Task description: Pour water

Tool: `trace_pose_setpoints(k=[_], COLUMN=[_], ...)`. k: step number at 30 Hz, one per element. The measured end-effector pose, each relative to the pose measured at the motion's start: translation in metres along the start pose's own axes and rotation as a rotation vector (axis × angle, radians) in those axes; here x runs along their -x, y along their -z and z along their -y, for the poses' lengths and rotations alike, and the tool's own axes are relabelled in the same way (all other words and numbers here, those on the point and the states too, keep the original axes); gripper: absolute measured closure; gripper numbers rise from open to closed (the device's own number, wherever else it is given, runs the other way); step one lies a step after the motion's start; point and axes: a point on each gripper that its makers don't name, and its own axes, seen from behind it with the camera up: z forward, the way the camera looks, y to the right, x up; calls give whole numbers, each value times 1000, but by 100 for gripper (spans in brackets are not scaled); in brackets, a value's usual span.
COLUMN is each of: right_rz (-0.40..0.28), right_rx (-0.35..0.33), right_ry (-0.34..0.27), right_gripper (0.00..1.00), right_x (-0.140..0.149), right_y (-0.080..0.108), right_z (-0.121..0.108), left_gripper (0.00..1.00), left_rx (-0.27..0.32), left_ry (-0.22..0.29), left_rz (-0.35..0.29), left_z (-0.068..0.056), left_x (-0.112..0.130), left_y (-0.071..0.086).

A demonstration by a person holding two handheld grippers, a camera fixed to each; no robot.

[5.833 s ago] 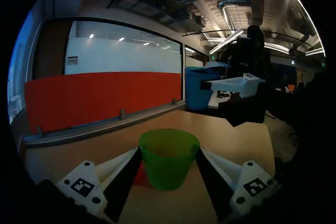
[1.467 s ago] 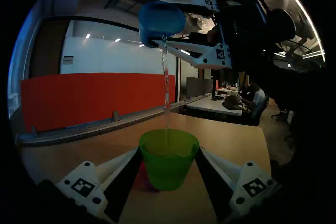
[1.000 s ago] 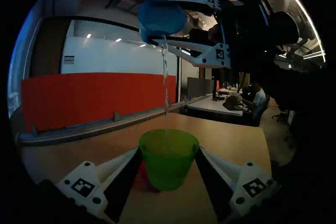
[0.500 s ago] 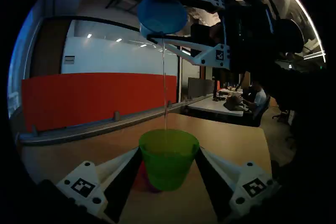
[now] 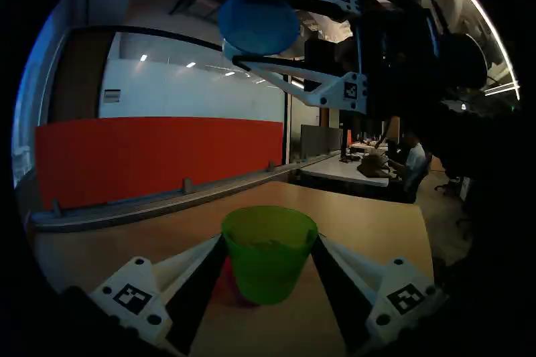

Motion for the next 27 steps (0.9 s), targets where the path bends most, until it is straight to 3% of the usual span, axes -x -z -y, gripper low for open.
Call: trace_pose_setpoints(k=[4,7,14,23,27], right_rz=[-6,-17,-67,-137,-153], right_rx=[2,1,-2,-60,-91], right_ry=[-110,-225,-553,-1001,-1160], right_gripper=[9,9,9,9,9], right_x=[1,0,-16,-44,-53], right_y=[2,4,13,23,28], right_z=[1,3,9,17,18], left_gripper=[14,14,14,14,14], left_rx=[-2,-2,-4,-7,-10], left_ry=[-2,-3,-9,-15,-21], left_rz=[-1,-4,-3,-5,-6], left_z=[1,2,2,2,2], left_x=[-1,-2,-2,-4,-6], left_y=[0,0,0,1,1])
